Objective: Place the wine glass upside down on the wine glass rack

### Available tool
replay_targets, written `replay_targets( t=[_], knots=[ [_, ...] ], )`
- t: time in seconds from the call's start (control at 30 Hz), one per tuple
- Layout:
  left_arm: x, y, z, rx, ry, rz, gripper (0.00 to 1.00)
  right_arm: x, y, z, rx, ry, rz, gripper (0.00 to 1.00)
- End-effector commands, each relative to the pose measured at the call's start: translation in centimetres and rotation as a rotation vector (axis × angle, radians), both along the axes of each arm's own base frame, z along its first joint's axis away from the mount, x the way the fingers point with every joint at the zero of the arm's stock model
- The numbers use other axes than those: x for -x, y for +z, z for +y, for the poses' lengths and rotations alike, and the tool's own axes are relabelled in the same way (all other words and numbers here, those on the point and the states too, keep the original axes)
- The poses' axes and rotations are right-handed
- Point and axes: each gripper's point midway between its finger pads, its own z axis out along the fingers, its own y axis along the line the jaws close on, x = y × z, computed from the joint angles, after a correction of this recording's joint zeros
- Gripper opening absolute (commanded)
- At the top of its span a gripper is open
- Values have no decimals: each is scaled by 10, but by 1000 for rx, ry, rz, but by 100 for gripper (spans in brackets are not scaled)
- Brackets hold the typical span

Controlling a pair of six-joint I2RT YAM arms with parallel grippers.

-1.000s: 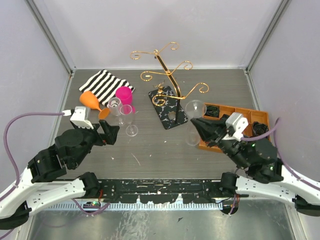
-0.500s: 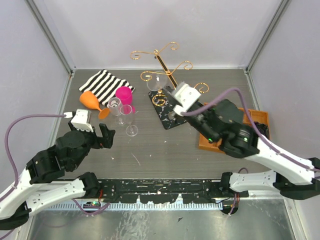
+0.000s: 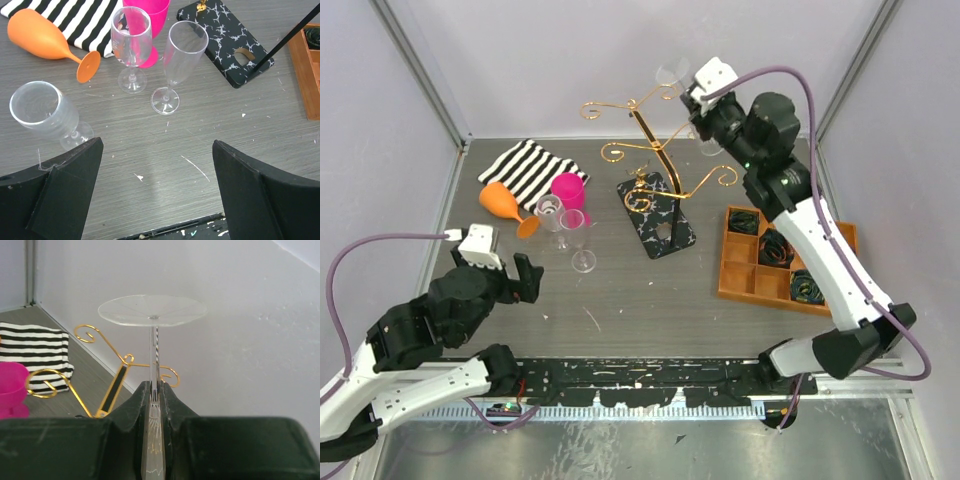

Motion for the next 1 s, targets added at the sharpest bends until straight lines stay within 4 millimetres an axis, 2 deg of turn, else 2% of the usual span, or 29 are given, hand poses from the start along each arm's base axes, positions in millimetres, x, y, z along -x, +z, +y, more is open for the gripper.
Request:
replay_targets(
  t=[0.0, 0.03, 0.2, 0.33, 0.5, 0.63, 0.8, 0.97],
  knots=[
    [1, -8, -2, -39, -13, 21, 98, -8, 62, -28, -133, 57, -160, 1],
    [1, -9, -3, -44, -17, 24, 98, -14, 66, -37, -145, 40, -182, 1],
    [-1, -11, -6, -61, -21, 28, 98, -51, 59, -76, -187, 2, -204, 0],
    [-3, -10, -8, -68, -28, 16, 98, -84, 39, -96, -186, -14, -185, 1],
    [-7, -5, -6, -96, -25, -6, 98, -121, 15, -111, -205, 10, -157, 1],
    [-8, 0, -5, -101, -27, -36, 98, -146, -3, -118, -222, 66, -133, 1],
    [-8, 1, 0, -77, -16, -64, 98, -170, -33, -109, -199, 175, -104, 1],
    [-7, 0, 6, -65, 0, -73, 98, -193, -66, -109, -205, 198, -62, 0]
  ],
)
